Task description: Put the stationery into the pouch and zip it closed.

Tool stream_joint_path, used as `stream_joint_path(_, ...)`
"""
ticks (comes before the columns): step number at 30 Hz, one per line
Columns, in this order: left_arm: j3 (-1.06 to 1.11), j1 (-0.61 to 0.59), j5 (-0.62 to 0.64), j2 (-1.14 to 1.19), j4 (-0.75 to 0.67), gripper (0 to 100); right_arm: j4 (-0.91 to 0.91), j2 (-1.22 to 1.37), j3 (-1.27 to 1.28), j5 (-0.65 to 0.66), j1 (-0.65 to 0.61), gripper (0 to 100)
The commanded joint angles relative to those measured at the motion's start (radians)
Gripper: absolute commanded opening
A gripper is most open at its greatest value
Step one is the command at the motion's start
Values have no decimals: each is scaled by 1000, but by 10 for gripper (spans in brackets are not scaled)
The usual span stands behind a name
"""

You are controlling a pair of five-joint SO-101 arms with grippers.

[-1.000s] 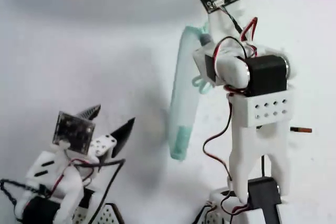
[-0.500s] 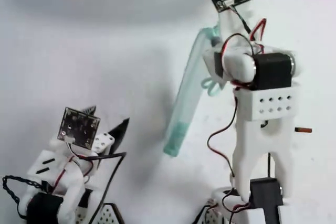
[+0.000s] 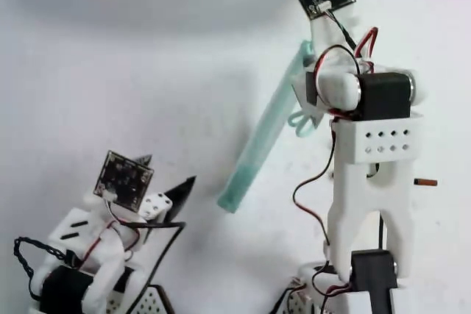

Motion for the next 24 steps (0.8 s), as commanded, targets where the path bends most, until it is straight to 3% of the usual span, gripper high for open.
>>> stream_joint_path(1,-28,30,14,13,0,288,-21,-30,-2,11,2,18)
stream_joint_path(7,-20,194,-77,13,-2,277,-16,-30,-2,11,2,18)
stream_joint_path(12,-20,193,-5,13,-15,254,-15,-30,-2,11,2,18)
stream_joint_path(20,-43,177,-46,13,-18,265,-15,-24,-2,11,2,18)
stream_joint_path(22,-41,142,-55,13,-41,212,-15,-22,-2,11,2,18)
stream_joint_path(24,-41,110,-57,13,-63,96,-15,-22,-2,11,2,18)
